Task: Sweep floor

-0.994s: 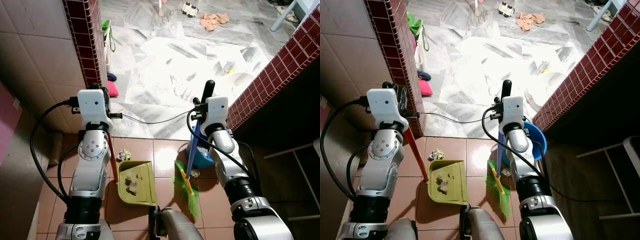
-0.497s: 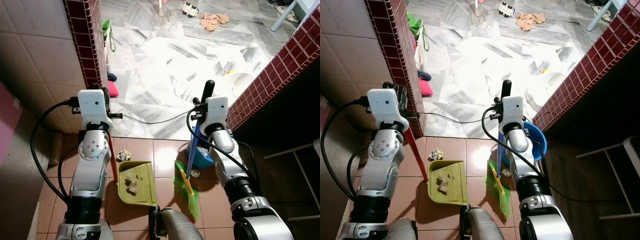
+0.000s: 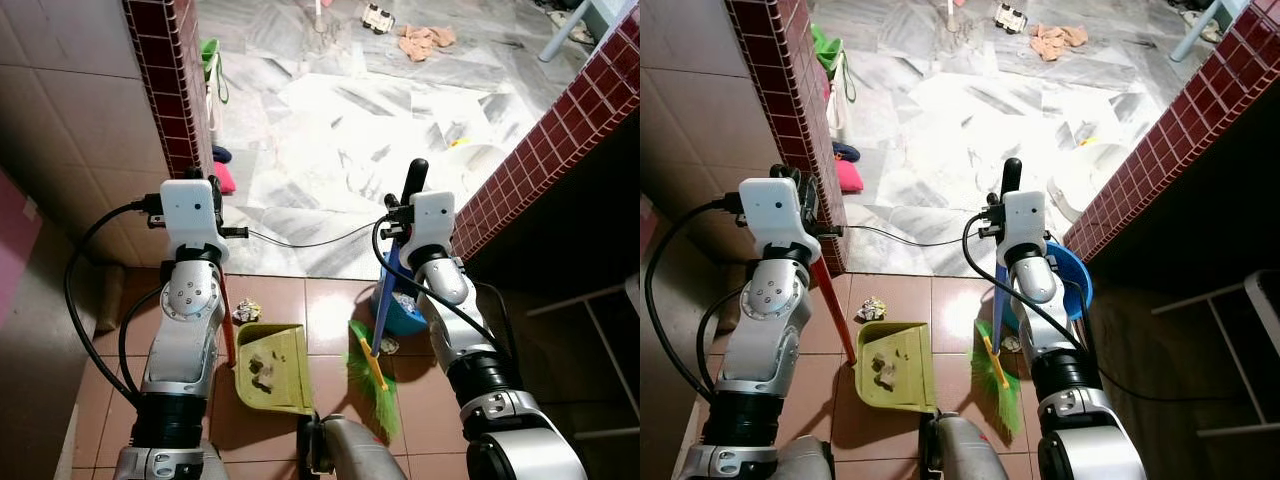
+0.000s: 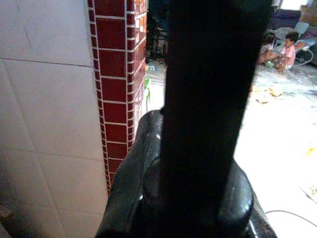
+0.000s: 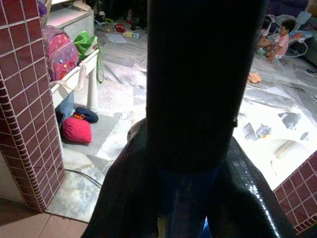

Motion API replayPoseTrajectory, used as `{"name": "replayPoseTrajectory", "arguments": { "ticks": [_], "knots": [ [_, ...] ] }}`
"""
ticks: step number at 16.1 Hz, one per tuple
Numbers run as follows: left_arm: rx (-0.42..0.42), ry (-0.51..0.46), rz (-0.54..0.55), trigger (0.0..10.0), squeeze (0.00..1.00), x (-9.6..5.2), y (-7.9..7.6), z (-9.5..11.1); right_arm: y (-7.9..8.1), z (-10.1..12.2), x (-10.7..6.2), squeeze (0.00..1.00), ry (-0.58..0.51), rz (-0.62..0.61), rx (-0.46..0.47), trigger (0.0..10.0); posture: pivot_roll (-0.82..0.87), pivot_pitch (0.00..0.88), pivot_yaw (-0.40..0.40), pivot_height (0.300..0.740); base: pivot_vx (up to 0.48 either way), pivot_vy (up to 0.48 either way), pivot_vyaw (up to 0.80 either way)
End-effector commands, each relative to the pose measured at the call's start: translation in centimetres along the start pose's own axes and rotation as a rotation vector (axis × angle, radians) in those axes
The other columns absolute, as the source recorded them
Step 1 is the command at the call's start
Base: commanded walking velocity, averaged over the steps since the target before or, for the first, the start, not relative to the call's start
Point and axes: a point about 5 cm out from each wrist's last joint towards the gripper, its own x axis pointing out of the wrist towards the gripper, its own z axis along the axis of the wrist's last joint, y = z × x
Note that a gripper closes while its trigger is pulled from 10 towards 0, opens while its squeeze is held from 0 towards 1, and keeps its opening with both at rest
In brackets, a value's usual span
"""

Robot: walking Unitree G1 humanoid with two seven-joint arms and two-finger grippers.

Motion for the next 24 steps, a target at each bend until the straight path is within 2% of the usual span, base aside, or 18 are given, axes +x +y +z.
{"name": "replayPoseTrajectory", "arguments": {
  "ticks": [1,6,10,24],
  "knots": [
    [-0.029,-0.059,-0.002,10.0,0.00,-0.05,-0.30,1.40,-0.47,-0.11,0.06,0.00,0.012,-0.013,-0.003,10.0,0.01,0.141,-0.149,0.740,0.000,0.000,-0.80],
    [-0.033,-0.055,-0.021,10.0,0.00,0.33,-0.51,1.47,-0.71,-0.21,-0.12,0.00,0.011,-0.037,0.007,10.0,0.01,0.135,-0.124,0.740,0.000,0.000,-0.76],
    [-0.026,-0.053,-0.034,10.0,0.00,0.39,-0.74,1.45,-0.50,-0.31,-0.11,0.00,0.012,-0.041,0.019,10.0,0.01,0.130,-0.118,0.740,0.000,0.000,0.00],
    [-0.014,-0.046,-0.052,10.0,0.00,0.47,-0.61,1.42,-0.29,-0.17,0.07,0.00,0.000,-0.037,0.026,10.0,0.03,0.109,-0.109,0.740,-0.311,0.000,0.00]
  ]
}}
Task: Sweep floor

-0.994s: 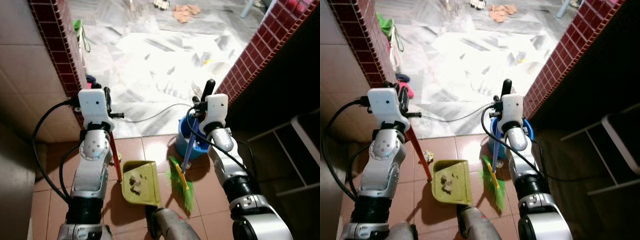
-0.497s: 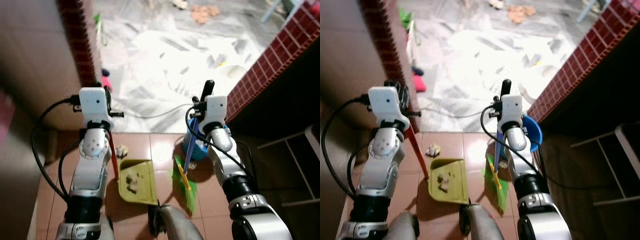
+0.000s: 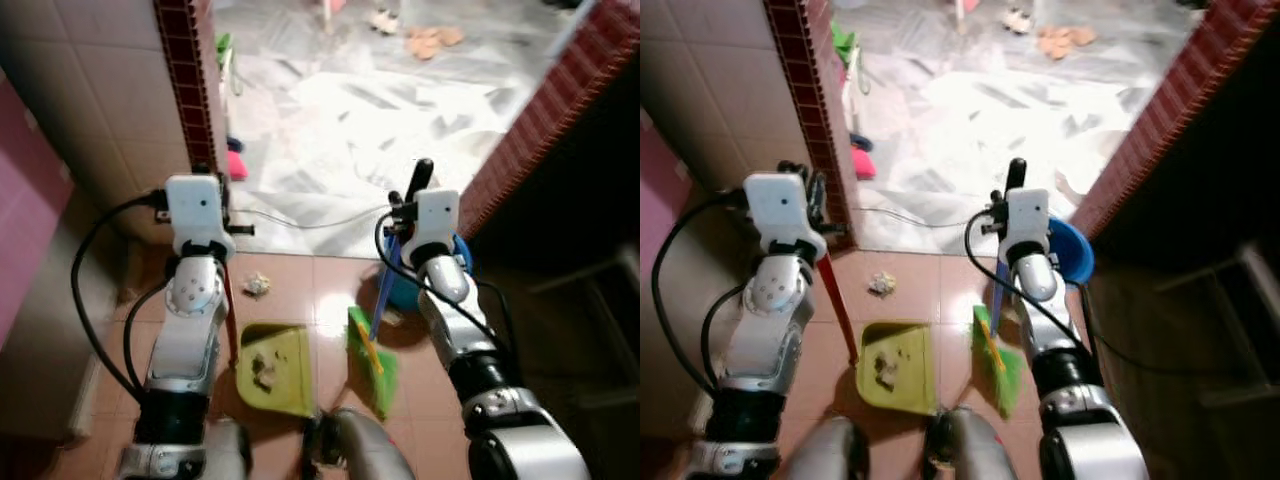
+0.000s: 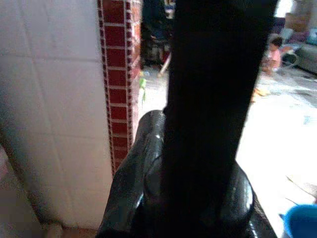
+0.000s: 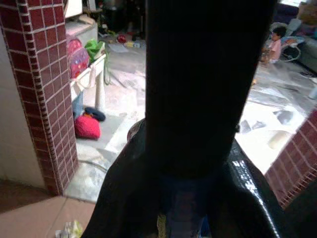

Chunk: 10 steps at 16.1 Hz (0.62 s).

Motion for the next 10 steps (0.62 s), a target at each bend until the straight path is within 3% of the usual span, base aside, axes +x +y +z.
{"name": "replayPoseTrajectory", "arguments": {
  "ticks": [1,3,6,10],
  "knots": [
    [-0.015,-0.046,-0.015,10.0,0.00,0.27,-0.37,1.13,-0.42,-0.29,-0.07,0.00,0.016,-0.013,0.006,10.0,0.03,0.109,-0.109,0.740,-0.266,0.000,0.00],
    [-0.013,-0.045,-0.014,10.0,0.00,0.29,-0.29,1.12,-0.48,-0.27,-0.06,0.00,0.016,-0.017,0.001,10.0,0.03,0.107,-0.107,0.740,-0.131,0.000,-0.28],
    [-0.009,-0.040,-0.007,10.0,0.00,0.30,-0.16,1.04,-0.80,-0.18,-0.21,0.00,0.012,-0.026,-0.005,10.0,0.02,0.111,-0.106,0.740,0.000,0.000,-0.75],
    [-0.031,-0.079,0.022,10.0,0.00,0.33,0.38,1.63,-1.29,-0.10,-0.42,0.00,0.033,-0.061,-0.020,10.0,0.01,0.110,-0.102,0.740,0.000,0.000,0.00]
  ]
}}
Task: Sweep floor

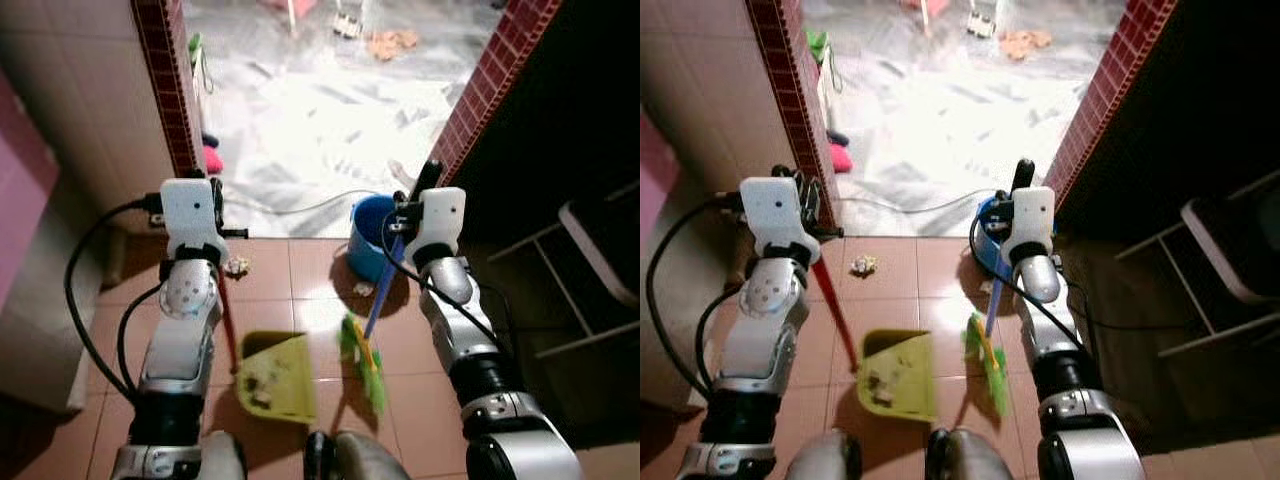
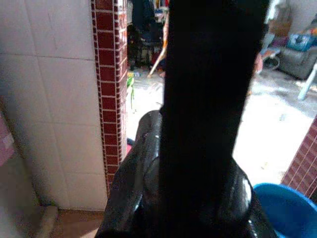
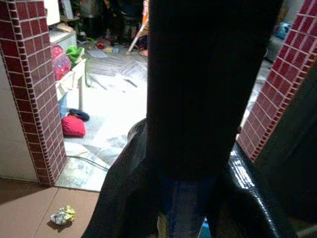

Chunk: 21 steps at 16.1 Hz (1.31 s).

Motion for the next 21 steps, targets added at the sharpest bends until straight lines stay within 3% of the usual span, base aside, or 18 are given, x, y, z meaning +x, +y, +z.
{"name": "replayPoseTrajectory", "arguments": {
  "ticks": [1,5,8,11,18,21],
  "knots": [
    [-0.014,-0.137,0.024,10.0,0.00,0.7,0.3,3.0,-0.9,-0.2,-0.1,0.00,0.026,-0.033,-0.039,10.0,0.01,0.110,-0.103,0.740,0.000,0.000,-0.56],
    [-0.009,-0.256,0.156,10.0,0.00,1.9,2.7,6.9,-3.0,-1.2,-0.5,0.00,0.114,-0.117,-0.137,10.0,0.02,0.107,-0.107,0.740,0.000,0.000,-0.80],
    [-0.030,-0.309,0.179,10.0,0.00,2.5,3.4,8.5,-4.0,-1.3,-0.5,0.00,0.130,-0.152,-0.165,10.0,0.01,0.107,-0.104,0.740,0.000,0.000,-0.20],
    [-0.064,-0.344,0.163,10.0,0.00,3.0,3.1,9.7,-4.5,-2.0,-0.7,0.00,0.172,-0.197,-0.170,10.0,0.01,0.104,-0.099,0.740,0.000,0.000,-0.44],
    [-0.106,-0.463,0.166,10.0,0.00,4.0,3.0,13.3,-3.4,-2.6,-0.5,0.00,0.190,-0.153,-0.153,10.0,0.01,0.098,-0.089,0.740,0.145,0.000,-0.61],
    [-0.100,-0.476,0.102,10.0,0.00,4.6,1.9,13.8,-2.9,-2.3,-0.1,0.00,0.159,-0.167,-0.077,10.0,0.02,0.075,-0.062,0.740,0.354,0.000,0.00]
  ]
}}
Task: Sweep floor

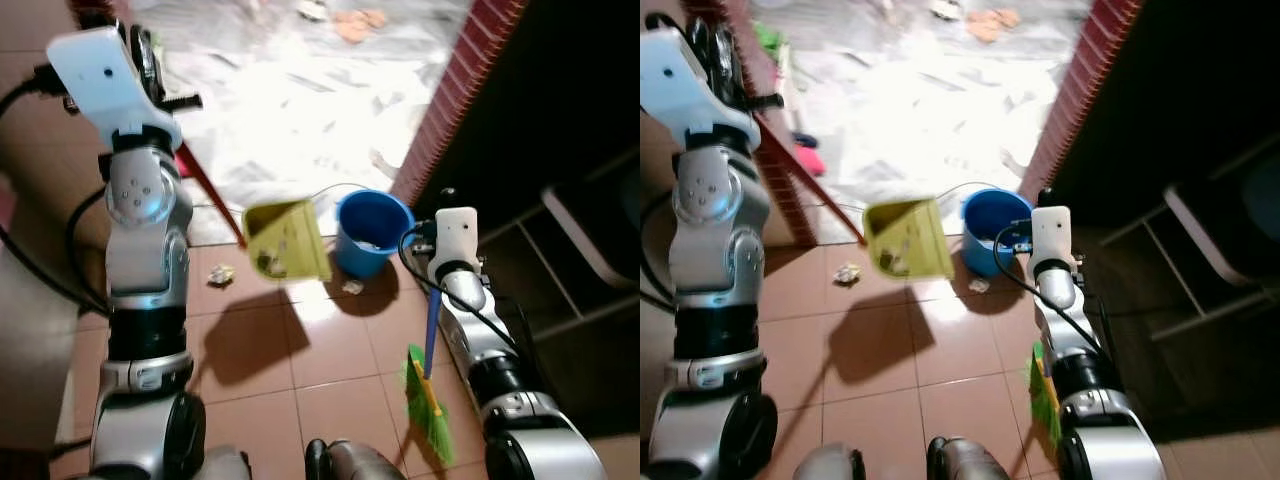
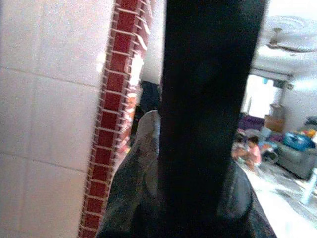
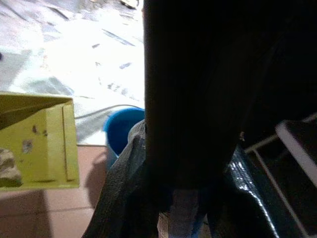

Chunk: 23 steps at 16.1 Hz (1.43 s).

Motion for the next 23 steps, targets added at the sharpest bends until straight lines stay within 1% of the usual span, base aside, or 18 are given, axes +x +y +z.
{"name": "replayPoseTrajectory", "arguments": {
  "ticks": [1,2,3,5,7,9,10,11,13,14,15,16,18,19,20,21,22,23],
  "knots": [
    [0.002,-0.059,-0.047,10.0,0.00,0.4,-0.9,1.1,0.4,1.2,0.4,0.00,-0.054,0.010,0.076,10.0,0.03,0.068,-0.054,0.740,0.394,0.000,0.00],
    [0.018,-0.047,-0.073,10.0,0.00,0.2,-1.1,0.6,1.1,1.6,0.3,0.00,-0.079,0.037,0.123,10.0,0.04,0.057,-0.030,0.740,0.371,0.000,0.00],
    [0.036,-0.017,-0.112,10.0,0.00,-0.1,-1.4,-0.1,2.1,2.2,0.1,0.00,-0.128,0.074,0.181,10.0,0.04,0.050,-0.013,0.740,0.368,0.000,0.00],
    [0.054,0.015,-0.158,10.0,0.00,-0.5,-1.3,-1.0,2.8,2.5,-0.3,0.00,-0.171,0.074,0.197,10.0,0.04,0.028,0.038,0.740,0.368,0.000,0.00],
    [0.057,0.004,-0.199,10.0,0.00,-0.2,-1.8,-0.8,2.5,2.0,-0.5,0.00,-0.164,0.037,0.204,10.0,0.04,0.009,0.067,0.740,0.394,0.000,0.00],
    [0.050,-0.021,-0.234,10.0,0.00,0.7,-2.4,-0.4,2.2,1.7,-0.5,0.00,-0.160,0.015,0.207,10.0,0.03,0.000,0.079,0.740,0.394,0.000,0.00],
    [0.039,-0.028,-0.267,10.0,0.00,1.3,-3.2,-0.2,2.0,1.7,-0.4,0.00,-0.169,0.021,0.204,10.0,0.02,0.000,0.071,0.740,0.000,0.000,0.00],
    [0.023,-0.017,-0.272,10.0,0.00,1.3,-3.4,-0.5,2.0,1.7,-0.4,0.00,-0.171,0.028,0.196,10.0,0.01,0.000,0.067,0.740,0.000,0.000,0.00],
    [0.048,0.018,-0.274,10.0,0.00,0.7,-3.5,-1.4,1.9,1.6,-0.3,0.00,-0.169,0.041,0.181,10.0,0.01,0.000,0.053,0.740,0.000,0.000,0.00],
    [0.061,0.048,-0.271,10.0,0.00,0.1,-3.4,-2.3,1.7,1.5,-0.3,0.00,-0.168,0.044,0.173,10.0,0.01,0.000,0.043,0.740,0.000,0.000,0.00],
    [0.087,0.100,-0.263,10.0,0.00,-1.3,-2.5,-4.0,1.5,1.3,-0.2,0.00,-0.162,0.051,0.150,10.0,0.01,0.000,0.030,0.740,0.000,0.000,0.00],
    [0.089,0.136,-0.259,10.0,0.00,-2.2,-1.9,-5.0,1.4,1.1,-0.3,0.00,-0.158,0.061,0.139,10.0,0.01,0.000,0.016,0.740,0.000,0.000,0.00],
    [0.111,0.177,-0.265,10.0,0.00,-3.9,-1.4,-6.7,1.4,0.4,-0.6,0.00,-0.139,0.089,0.110,10.0,0.02,0.000,-0.024,0.740,0.000,0.000,0.00],
    [0.123,0.209,-0.264,10.0,0.00,-4.9,-1.1,-7.7,1.7,0.3,-0.7,0.00,-0.143,0.116,0.083,10.0,0.03,0.000,-0.051,0.740,0.000,0.000,0.00],
    [0.141,0.241,-0.290,10.0,0.00,-6.4,-1.1,-9.0,2.0,0.0,-1.0,0.00,-0.147,0.155,0.024,10.0,0.04,0.000,-0.114,0.740,0.000,0.000,0.00],
    [0.164,0.287,-0.294,10.0,0.00,-7.8,-0.9,-10.1,1.9,-0.2,-1.1,0.00,-0.143,0.162,0.025,10.0,0.05,0.000,-0.121,0.740,0.000,0.000,0.00],
    [0.190,0.319,-0.294,10.0,0.00,-8.8,-0.4,-10.9,1.9,-0.4,-1.2,0.00,-0.141,0.163,0.022,10.0,0.06,0.000,-0.118,0.740,0.000,0.000,0.00],
    [0.193,0.343,-0.283,10.0,0.00,-9.8,0.1,-11.5,1.8,-0.6,-1.3,0.00,-0.138,0.153,0.034,10.0,0.06,0.000,-0.107,0.740,0.000,0.000,0.00]
  ]
}}
